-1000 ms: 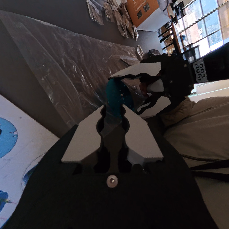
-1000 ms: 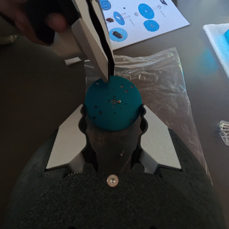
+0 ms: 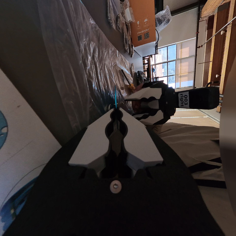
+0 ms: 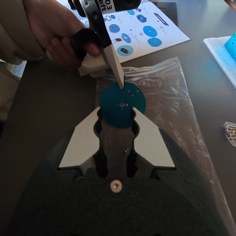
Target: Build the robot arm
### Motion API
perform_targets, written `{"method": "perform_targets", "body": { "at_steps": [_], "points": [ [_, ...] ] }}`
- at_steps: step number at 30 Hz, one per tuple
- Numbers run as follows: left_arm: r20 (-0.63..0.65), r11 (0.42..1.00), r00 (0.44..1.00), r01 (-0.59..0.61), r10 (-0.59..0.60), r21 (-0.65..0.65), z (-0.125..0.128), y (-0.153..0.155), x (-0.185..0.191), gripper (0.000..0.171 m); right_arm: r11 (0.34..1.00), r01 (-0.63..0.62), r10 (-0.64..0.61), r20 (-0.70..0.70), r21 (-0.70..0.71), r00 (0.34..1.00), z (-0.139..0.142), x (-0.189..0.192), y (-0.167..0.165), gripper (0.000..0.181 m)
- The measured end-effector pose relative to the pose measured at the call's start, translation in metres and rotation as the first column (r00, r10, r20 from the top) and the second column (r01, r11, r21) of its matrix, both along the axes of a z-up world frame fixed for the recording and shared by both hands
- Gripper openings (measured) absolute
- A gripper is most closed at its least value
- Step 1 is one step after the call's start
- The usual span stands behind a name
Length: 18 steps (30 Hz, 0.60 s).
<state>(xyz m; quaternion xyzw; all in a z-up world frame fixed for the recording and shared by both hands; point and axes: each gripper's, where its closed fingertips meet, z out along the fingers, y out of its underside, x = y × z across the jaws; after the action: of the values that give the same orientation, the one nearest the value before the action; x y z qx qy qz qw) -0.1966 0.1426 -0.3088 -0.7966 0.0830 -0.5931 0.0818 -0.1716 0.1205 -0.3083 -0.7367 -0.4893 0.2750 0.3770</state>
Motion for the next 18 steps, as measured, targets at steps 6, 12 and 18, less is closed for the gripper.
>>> {"method": "perform_targets", "body": {
  "at_steps": [6,12,18],
  "points": [
    [-0.020,1.000,1.000,0.002,-0.002,-0.002,-0.001,-0.001,0.000,0.001,0.999,0.022,-0.022,-0.001,0.049,1.000,0.001,-0.004,0.007,0.011],
    [-0.049,1.000,0.999,0.010,-0.010,-0.010,-0.002,-0.003,0.001,0.001,0.994,0.053,-0.058,0.045,0.093,0.997,-0.006,-0.006,0.015,0.000],
    [-0.094,1.000,0.995,0.025,-0.026,-0.008,-0.007,-0.004,0.002,0.003,0.996,0.060,-0.064,0.069,0.063,0.996,-0.014,-0.005,0.016,0.000]
  ]
}}
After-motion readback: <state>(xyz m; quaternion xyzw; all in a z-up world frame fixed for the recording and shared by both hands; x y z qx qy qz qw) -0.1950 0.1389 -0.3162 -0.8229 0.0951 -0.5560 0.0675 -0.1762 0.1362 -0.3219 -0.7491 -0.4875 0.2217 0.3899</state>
